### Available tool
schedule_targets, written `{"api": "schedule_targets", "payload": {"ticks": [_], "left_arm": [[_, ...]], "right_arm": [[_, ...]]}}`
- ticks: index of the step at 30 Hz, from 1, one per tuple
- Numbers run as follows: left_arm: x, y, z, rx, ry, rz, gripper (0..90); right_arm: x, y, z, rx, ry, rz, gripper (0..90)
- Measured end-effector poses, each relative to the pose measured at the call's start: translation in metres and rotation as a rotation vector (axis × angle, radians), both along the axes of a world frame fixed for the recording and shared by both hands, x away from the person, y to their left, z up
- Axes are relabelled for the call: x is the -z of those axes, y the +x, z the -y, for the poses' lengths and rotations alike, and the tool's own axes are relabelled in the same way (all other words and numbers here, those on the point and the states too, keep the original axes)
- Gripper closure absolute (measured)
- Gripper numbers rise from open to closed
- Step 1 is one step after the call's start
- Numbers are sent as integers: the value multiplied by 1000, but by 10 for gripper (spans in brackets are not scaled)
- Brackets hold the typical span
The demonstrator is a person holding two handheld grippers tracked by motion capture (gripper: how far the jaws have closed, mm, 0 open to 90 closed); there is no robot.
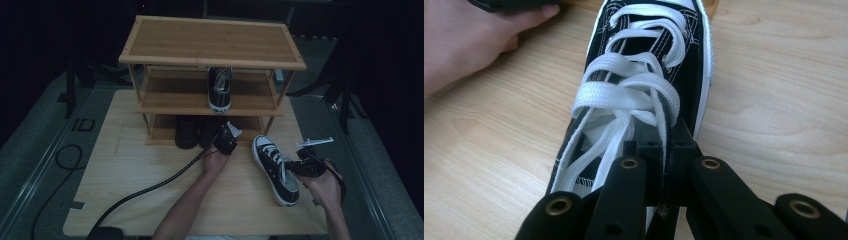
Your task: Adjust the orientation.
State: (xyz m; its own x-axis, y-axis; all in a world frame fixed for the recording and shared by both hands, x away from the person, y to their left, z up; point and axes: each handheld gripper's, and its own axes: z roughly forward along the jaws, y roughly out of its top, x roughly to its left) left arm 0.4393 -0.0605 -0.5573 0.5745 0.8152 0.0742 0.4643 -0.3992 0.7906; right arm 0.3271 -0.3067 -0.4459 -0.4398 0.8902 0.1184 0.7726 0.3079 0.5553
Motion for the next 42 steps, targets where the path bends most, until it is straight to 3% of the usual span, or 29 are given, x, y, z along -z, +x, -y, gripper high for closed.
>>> {"api": "schedule_targets", "payload": {"ticks": [15, 42], "left_arm": [[0, 0, 0, 0, 0, -1, 900], [0, 0, 0, 0, 0, -1, 900]], "right_arm": [[-25, 4, 4, -115, -10, 62, 884], [-37, 9, 2, -217, -17, 95, 884]]}}
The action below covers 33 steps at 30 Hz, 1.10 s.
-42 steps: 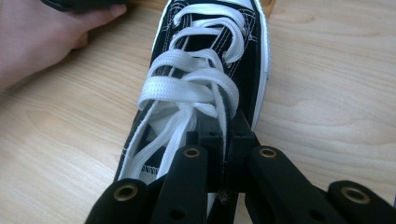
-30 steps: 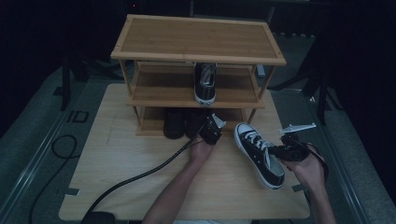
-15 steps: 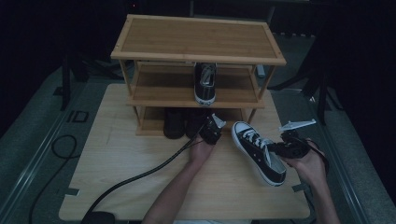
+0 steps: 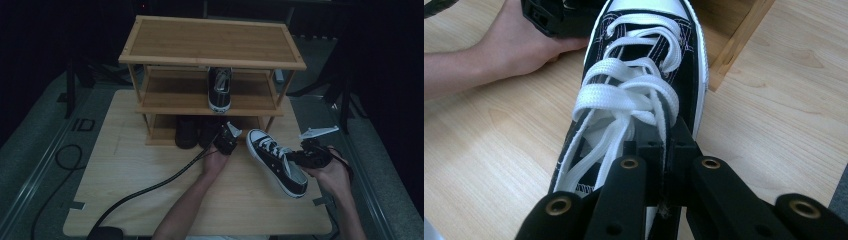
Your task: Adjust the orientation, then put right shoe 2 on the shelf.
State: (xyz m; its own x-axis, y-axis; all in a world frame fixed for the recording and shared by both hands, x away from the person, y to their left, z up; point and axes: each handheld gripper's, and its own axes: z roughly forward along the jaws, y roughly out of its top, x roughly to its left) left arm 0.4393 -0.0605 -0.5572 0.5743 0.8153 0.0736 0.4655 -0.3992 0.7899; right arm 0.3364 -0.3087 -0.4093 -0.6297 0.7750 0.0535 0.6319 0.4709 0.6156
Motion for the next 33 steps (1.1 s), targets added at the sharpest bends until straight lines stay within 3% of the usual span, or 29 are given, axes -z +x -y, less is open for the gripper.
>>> {"api": "schedule_targets", "payload": {"ticks": [33], "left_arm": [[0, 0, -1, -1, -13, -7, 900]], "right_arm": [[-16, 4, 8, -56, 5, 13, 884]]}}
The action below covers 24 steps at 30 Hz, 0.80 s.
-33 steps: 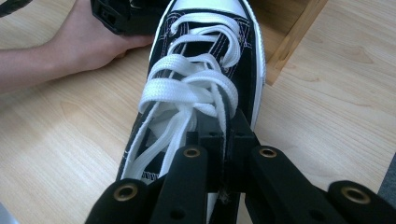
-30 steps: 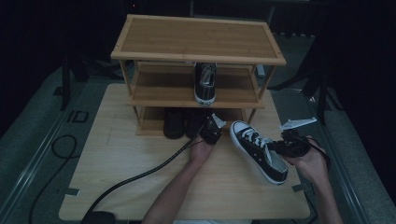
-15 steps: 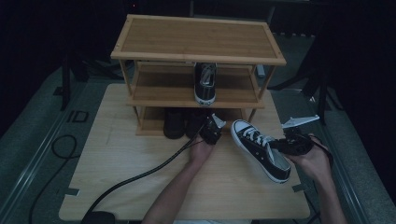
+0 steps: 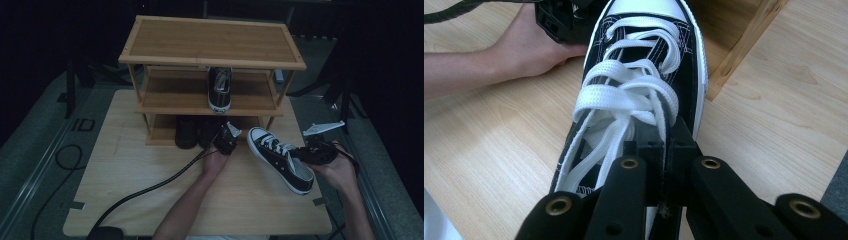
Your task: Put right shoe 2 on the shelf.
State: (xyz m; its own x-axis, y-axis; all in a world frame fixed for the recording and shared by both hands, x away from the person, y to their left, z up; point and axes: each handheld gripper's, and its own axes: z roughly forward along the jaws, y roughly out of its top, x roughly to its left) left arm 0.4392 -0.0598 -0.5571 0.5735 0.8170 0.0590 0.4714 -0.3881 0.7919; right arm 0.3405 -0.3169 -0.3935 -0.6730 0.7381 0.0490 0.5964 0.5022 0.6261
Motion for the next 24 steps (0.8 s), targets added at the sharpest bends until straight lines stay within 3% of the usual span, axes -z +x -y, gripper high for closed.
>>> {"api": "schedule_targets", "payload": {"ticks": [24], "left_arm": [[0, 0, 0, -1, -3, 0, 900]], "right_arm": [[-19, 3, 2, -56, 16, 15, 884]]}}
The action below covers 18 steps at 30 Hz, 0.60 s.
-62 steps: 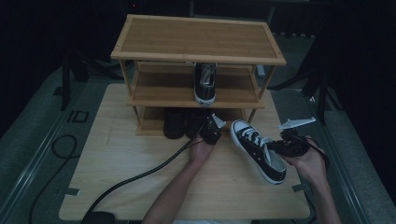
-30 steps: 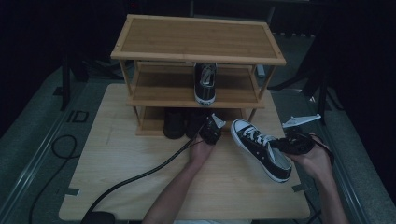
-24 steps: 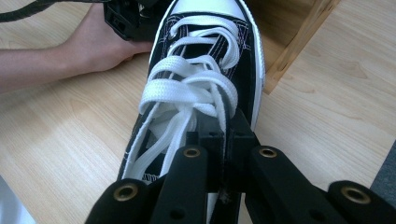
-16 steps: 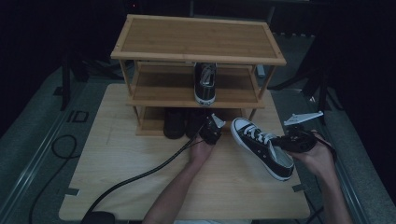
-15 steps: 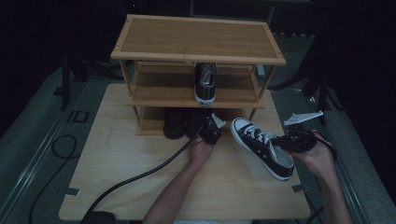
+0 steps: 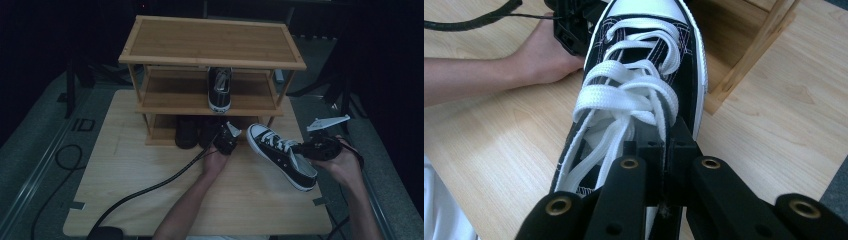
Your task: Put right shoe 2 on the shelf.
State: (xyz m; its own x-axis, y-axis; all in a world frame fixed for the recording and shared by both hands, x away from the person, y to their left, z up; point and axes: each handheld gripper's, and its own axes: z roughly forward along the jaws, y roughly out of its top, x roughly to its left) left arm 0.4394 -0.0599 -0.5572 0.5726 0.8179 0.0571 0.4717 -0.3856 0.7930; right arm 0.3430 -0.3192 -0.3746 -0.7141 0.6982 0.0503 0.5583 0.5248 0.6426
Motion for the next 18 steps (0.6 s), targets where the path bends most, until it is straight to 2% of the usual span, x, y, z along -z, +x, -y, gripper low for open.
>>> {"api": "schedule_targets", "payload": {"ticks": [5, 7, 18], "left_arm": [[1, 0, 1, -13, -21, 6, 900], [0, 0, 0, 0, 1, -1, 900], [0, 0, 0, -1, -2, 0, 900]], "right_arm": [[-3, 1, -2, -20, 6, 5, 884], [-5, 1, -3, -26, 7, 7, 884], [-16, 1, -6, -42, 19, 18, 884]]}}
